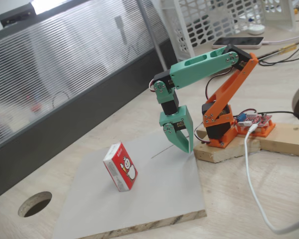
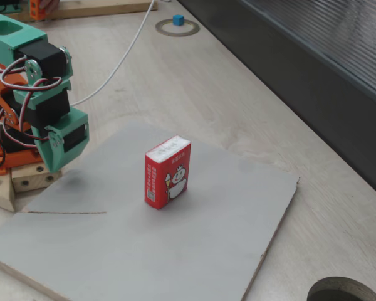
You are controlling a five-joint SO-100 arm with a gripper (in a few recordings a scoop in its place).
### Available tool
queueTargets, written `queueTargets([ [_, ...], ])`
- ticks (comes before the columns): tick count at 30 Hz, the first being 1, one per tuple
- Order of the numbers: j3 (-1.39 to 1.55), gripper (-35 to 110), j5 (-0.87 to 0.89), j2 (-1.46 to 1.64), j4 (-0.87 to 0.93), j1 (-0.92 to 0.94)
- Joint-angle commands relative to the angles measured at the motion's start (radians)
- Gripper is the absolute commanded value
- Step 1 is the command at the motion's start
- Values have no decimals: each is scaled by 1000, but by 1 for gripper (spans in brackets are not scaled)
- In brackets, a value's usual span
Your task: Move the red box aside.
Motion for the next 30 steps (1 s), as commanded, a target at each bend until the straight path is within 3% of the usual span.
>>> queueTargets([
  [1,2,4,20,77,9,11],
  [9,-2,4,20,72,-12,14],
  [19,-18,4,23,-181,-423,12],
  [30,-262,4,23,-275,-434,80],
])
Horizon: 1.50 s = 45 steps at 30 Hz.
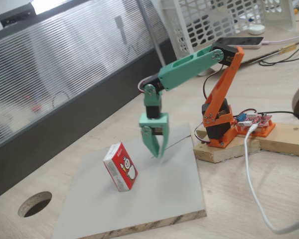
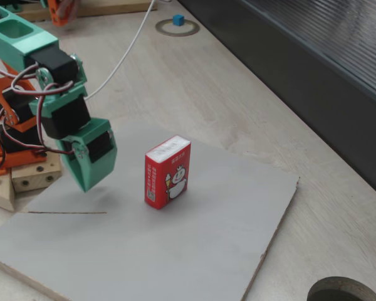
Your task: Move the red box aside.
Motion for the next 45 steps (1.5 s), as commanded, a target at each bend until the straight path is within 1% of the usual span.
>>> queueTargets([
  [1,-126,4,23,-71,9,86],
  [9,-204,4,15,-279,-3,215],
  [14,-321,4,15,-356,-5,304],
  [19,-430,4,14,-416,9,434],
  [24,-422,4,14,-437,9,595],
  [28,-420,4,12,-437,11,612],
  [31,-419,4,12,-437,11,586],
  [32,-419,4,12,-437,11,528],
  [33,-419,4,12,-437,12,426],
  [34,-422,4,12,-431,20,273],
  [35,-433,4,23,-436,34,71],
  [38,-511,4,43,-440,0,-634],
  [39,-572,4,64,-443,-8,-839],
  [40,-617,4,84,-453,-14,-994],
  [41,-647,4,100,-466,-14,-1058],
  [45,-664,4,133,-514,-15,-1077],
])
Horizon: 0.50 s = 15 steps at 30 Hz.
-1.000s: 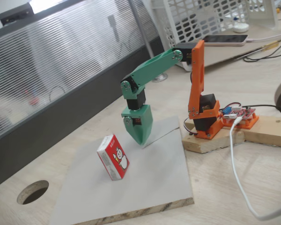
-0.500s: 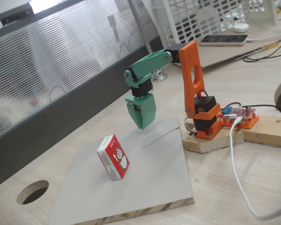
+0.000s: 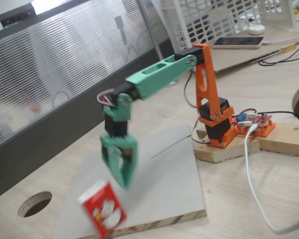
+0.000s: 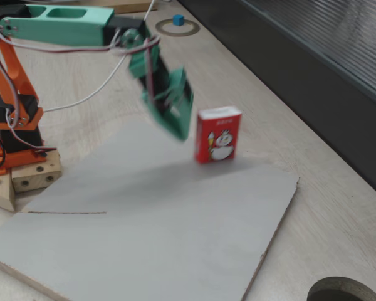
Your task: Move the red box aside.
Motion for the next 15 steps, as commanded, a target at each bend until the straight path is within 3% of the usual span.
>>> queueTargets([
  [1,-34,4,37,9,3,-195],
  [12,-20,4,29,0,6,-164],
  [15,-20,4,34,-3,8,21],
])
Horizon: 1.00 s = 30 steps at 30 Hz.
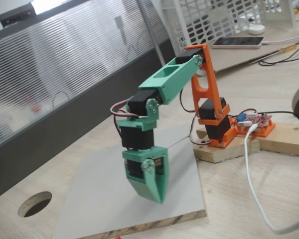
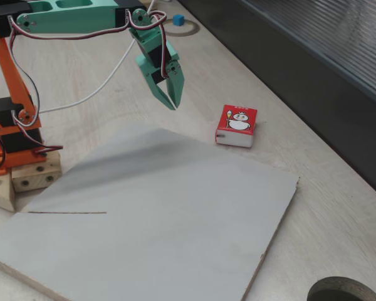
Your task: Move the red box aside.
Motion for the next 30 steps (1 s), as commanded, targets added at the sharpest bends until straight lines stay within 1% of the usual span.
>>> queueTargets([
  [1,-6,4,12,15,9,233],
  [7,-3,4,6,26,11,744],
  [10,81,4,5,28,29,894],
  [13,183,4,3,69,133,925],
  [16,287,4,3,176,279,936],
  [18,348,4,2,256,337,937],
  [21,448,4,8,388,377,937],
  [30,877,4,6,847,374,937],
])
